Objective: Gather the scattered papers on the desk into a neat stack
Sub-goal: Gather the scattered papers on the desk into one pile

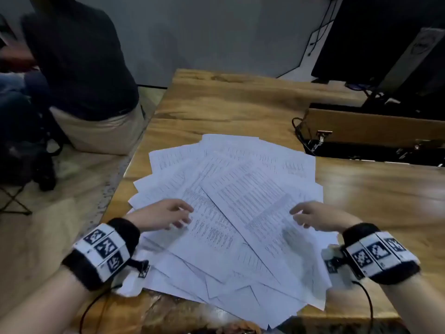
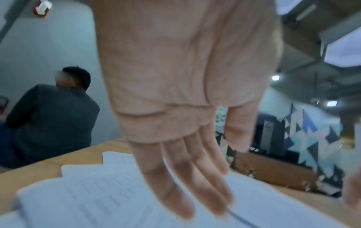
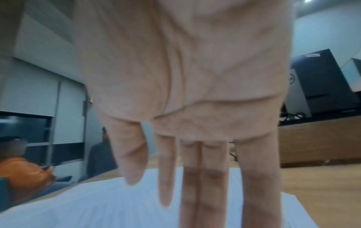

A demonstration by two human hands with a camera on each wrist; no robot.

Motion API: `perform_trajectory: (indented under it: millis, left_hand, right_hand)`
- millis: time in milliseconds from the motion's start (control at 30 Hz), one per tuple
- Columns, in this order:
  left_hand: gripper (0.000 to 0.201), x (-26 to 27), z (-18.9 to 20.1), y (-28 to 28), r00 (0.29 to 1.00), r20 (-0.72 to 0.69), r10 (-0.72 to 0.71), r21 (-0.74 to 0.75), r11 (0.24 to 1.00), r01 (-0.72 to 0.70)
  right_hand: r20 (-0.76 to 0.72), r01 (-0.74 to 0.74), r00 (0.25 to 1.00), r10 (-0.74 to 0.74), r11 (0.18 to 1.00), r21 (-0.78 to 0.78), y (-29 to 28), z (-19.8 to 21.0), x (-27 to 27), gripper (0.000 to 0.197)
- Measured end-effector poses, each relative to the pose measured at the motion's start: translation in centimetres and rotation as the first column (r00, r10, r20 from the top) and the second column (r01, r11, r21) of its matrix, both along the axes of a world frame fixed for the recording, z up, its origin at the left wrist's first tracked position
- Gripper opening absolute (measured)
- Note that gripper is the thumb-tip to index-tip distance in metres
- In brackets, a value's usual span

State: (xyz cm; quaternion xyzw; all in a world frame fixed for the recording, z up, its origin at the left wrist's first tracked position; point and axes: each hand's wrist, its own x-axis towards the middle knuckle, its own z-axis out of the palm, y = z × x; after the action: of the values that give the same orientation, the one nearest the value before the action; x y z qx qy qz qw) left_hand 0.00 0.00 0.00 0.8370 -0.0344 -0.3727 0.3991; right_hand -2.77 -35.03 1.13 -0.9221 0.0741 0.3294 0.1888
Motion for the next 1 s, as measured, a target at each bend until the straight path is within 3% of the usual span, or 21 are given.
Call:
perform_trajectory:
  millis: [67, 167, 300, 433, 533, 633, 767, 833, 900, 933, 1000]
  left_hand:
    - [0.026, 2.5, -1.3, -0.7, 0.983, 0.156, 0.095, 0.036, 0.994, -0.102]
    - [0.039, 5.0, -2.6, -1.2, 0.963, 0.244, 0.117, 0.168, 0.973, -0.160]
    - [0.056, 5.8, -4.2, -1.1, 0.972, 0.221, 0.073, 0.328, 0.934, -0.144]
    - [0.062, 6.6, -6.0, -0.3, 0.975, 0.193, 0.109, 0.331, 0.928, -0.169]
    - [0.033, 6.2, -6.2, -0.7, 0.964, 0.190, 0.185, 0.240, 0.944, -0.229]
    - [0.015, 5.5, -6.8, -1.1, 0.946, 0.193, 0.262, 0.157, 0.943, -0.293]
    - [0.028, 4.3, -6.5, -2.1, 0.928, 0.125, 0.352, 0.078, 0.929, -0.363]
    - [0.042, 3.5, -6.4, -2.7, 0.928, 0.051, 0.370, 0.029, 0.928, -0.371]
    - [0.072, 2.7, -6.4, -3.2, 0.907, -0.045, 0.418, -0.007, 0.908, -0.418]
    - [0.076, 2.3, -6.6, -3.4, 0.894, -0.063, 0.445, -0.066, 0.891, -0.448]
    - [0.066, 1.9, -7.0, -3.5, 0.883, 0.042, 0.468, -0.105, 0.881, -0.462]
  right_hand:
    - [0.146, 0.089, 0.985, -0.086, 0.996, -0.014, 0.2, -1.0, 2.0, 0.040]
    - [0.186, 0.150, 0.973, -0.136, 0.987, -0.061, 0.2, -2.9, 4.1, 0.052]
    - [0.198, 0.249, 0.956, -0.219, 0.957, -0.146, -0.3, -5.6, 4.6, 0.063]
    - [0.235, 0.310, 0.938, -0.255, 0.920, -0.239, -0.2, -6.9, 3.8, 0.076]
    - [0.217, 0.365, 0.917, -0.336, 0.925, -0.109, -0.2, -7.0, 3.9, 0.083]
    - [0.192, 0.442, 0.874, -0.446, 0.895, 0.064, 0.7, -6.6, 4.0, 0.058]
    - [0.158, 0.515, 0.806, -0.570, 0.807, 0.288, 3.5, -7.9, 3.3, 0.024]
    - [0.059, 0.506, 0.830, -0.554, 0.793, 0.339, 5.3, -9.1, 2.9, 0.012]
    - [0.030, 0.506, 0.833, -0.553, 0.782, 0.365, 7.5, -9.3, 2.4, 0.016]
    - [0.018, 0.487, 0.843, -0.538, 0.777, 0.398, 8.7, -8.8, 1.9, 0.020]
    - [0.028, 0.414, 0.884, -0.466, 0.810, 0.416, 9.9, -8.0, 1.0, 0.032]
